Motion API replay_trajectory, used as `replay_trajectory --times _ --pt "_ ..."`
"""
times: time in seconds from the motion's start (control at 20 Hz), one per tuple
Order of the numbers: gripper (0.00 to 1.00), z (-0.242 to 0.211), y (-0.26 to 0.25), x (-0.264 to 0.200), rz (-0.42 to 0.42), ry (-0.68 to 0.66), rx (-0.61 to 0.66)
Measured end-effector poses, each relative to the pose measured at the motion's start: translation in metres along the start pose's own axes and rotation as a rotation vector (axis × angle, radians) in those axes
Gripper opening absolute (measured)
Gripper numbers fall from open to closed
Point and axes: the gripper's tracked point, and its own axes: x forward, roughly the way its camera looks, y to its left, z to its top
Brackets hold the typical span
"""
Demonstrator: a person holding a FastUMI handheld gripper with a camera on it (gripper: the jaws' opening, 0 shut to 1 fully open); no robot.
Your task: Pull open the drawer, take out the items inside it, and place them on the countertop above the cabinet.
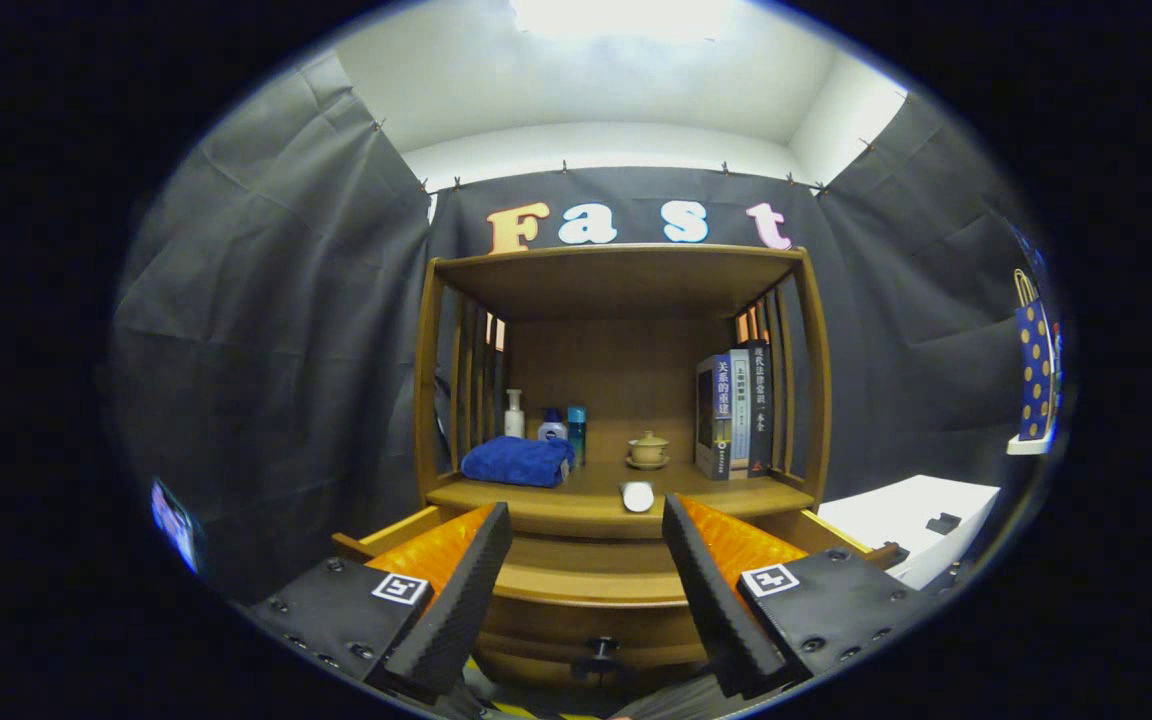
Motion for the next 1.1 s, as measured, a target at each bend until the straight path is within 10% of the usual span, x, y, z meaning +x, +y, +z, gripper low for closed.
replay_trajectory --times 1.1 --pt "0.99 -0.149 -0.035 0.039 -0.113 0.293 0.031"
